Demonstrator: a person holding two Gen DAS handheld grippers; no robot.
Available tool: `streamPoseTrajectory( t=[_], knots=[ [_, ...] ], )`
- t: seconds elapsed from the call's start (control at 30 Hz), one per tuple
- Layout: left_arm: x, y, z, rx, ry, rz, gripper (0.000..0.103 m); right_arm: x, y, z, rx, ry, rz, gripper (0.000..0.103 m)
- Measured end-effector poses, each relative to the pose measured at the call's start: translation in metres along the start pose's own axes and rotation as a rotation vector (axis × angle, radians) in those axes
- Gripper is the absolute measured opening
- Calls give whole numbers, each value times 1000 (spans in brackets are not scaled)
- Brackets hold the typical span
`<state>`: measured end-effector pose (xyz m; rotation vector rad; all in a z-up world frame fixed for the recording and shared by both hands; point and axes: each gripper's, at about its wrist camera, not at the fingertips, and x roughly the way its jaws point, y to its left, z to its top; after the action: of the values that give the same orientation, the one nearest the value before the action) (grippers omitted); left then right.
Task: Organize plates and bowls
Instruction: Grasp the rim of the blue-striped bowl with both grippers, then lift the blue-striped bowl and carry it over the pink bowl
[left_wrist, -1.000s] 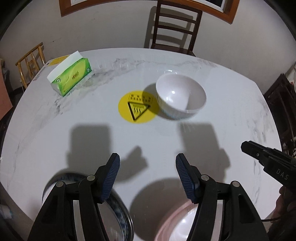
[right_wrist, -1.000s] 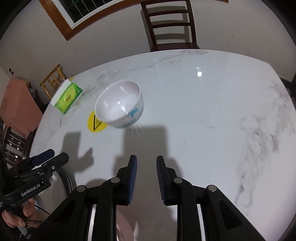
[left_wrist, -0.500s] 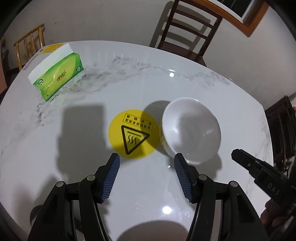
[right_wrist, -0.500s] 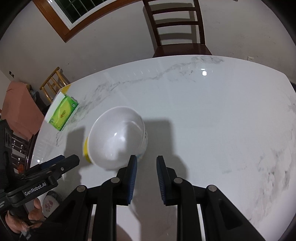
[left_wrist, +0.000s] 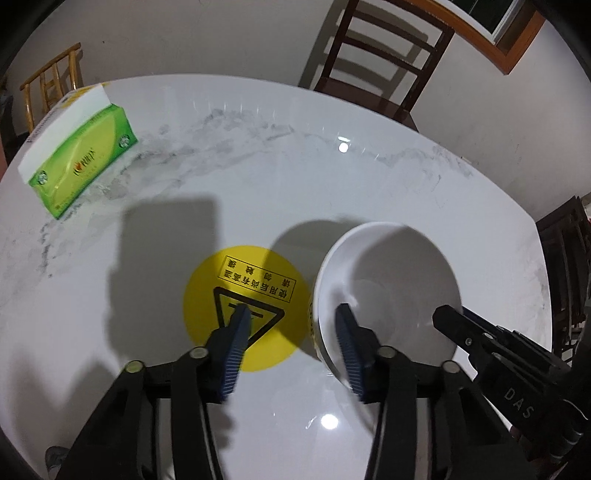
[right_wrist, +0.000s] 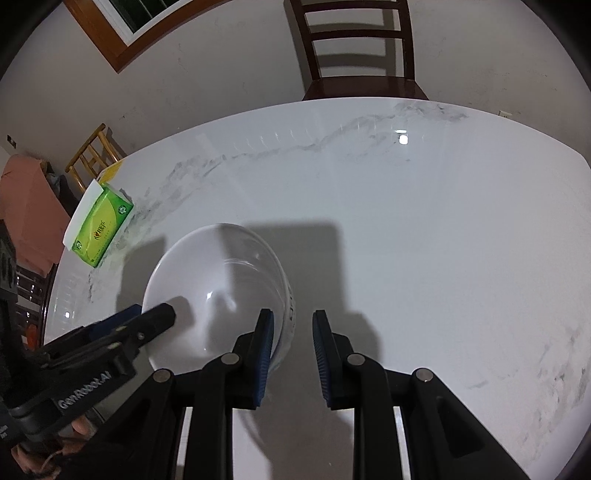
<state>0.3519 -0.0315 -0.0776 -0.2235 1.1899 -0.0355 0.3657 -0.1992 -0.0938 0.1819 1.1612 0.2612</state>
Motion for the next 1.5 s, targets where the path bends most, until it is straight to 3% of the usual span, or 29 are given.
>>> streamPoseTrajectory(
  t=[0.37,0.9,1.5],
  knots=[
    [13,-6,-1,33,33,-57,11,11,2,-9,11,36,55,22],
    [0,-13,-29,66,64,-27,10,-5,2,-40,44,76,75,22],
    [-66,-24,-65,101,7,-24,10,-82,26,-73,14,12,62,22]
  ],
)
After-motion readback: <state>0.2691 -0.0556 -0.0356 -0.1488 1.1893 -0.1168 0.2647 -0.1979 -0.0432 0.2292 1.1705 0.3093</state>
